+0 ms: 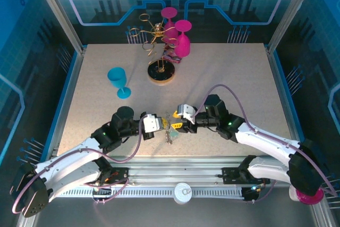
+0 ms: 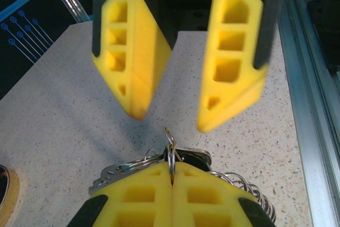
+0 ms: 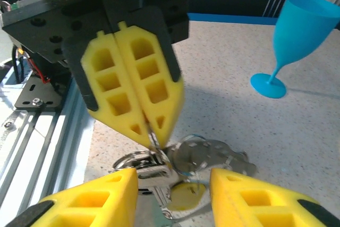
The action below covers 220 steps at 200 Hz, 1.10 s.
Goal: Put the keys on the keyring
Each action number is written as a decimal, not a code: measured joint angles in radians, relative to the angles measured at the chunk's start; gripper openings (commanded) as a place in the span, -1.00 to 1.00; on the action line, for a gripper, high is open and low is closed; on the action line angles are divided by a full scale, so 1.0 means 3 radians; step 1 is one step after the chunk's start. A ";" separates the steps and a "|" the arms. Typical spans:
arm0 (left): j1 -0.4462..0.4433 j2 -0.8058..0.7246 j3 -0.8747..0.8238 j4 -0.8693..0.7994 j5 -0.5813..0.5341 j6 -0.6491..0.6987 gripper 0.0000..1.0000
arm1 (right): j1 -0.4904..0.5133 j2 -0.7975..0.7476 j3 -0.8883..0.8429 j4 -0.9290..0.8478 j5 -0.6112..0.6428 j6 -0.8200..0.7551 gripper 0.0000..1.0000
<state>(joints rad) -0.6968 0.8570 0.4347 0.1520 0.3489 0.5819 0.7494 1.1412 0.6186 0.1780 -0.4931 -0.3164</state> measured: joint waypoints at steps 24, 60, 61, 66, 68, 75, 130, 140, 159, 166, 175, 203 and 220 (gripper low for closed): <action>0.0000 0.0000 0.0000 0.0036 0.0001 0.0000 -1.00 | 0.0017 0.0070 0.0000 0.0060 0.0011 -0.0005 -0.23; 0.0000 -0.0006 0.0000 0.0036 0.0001 0.0001 -1.00 | 0.0017 0.0094 0.0033 -0.0010 0.0009 -0.0099 -0.48; 0.0000 -0.0006 0.0000 0.0036 0.0001 0.0001 -1.00 | 0.0017 0.0094 0.0036 -0.0014 0.0009 -0.0102 -0.49; 0.0000 -0.0006 0.0000 0.0036 0.0001 0.0001 -1.00 | 0.0017 0.0094 0.0045 -0.0022 0.0005 -0.0130 -0.52; 0.0000 -0.0006 0.0000 0.0036 0.0001 0.0003 -1.00 | 0.0017 0.0094 0.0046 -0.0025 0.0004 -0.0130 -0.53; 0.0000 -0.0006 0.0000 0.0036 0.0003 0.0001 -1.00 | 0.0017 0.0094 0.0058 -0.0042 -0.0006 -0.0151 -0.59; 0.0000 -0.0006 0.0000 0.0034 0.0003 0.0003 -1.00 | 0.0018 0.0094 0.0114 -0.0186 -0.0072 -0.0270 -1.00; 0.0000 -0.0008 0.0000 0.0034 0.0003 0.0003 -1.00 | 0.0017 0.0094 0.0125 -0.0203 -0.0075 -0.0270 -1.00; 0.0000 -0.0033 0.0000 0.0033 0.0003 0.0003 -1.00 | 0.0017 0.0102 0.0137 -0.0217 -0.0058 -0.0262 -1.00; 0.0000 -0.0043 0.0000 0.0033 0.0003 0.0003 -1.00 | 0.0014 0.0116 0.0146 -0.0217 -0.0041 -0.0248 -1.00; 0.0000 -0.0053 0.0000 0.0033 0.0001 0.0001 -1.00 | 0.0009 0.0148 0.0158 -0.0220 -0.0034 -0.0216 -1.00; 0.0001 -0.0065 -0.0045 0.0032 0.0000 0.0001 -1.00 | 0.0008 0.0370 0.0240 -0.0329 -0.0029 -0.0131 -1.00; 0.0004 -0.0056 -0.0066 0.0022 -0.0001 0.0001 -1.00 | 0.0009 0.0482 0.0318 -0.0421 -0.0066 -0.0088 -1.00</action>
<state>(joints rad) -0.6956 0.8402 0.4149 0.1585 0.3485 0.5823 0.7521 1.2858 0.7139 0.0517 -0.5129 -0.3428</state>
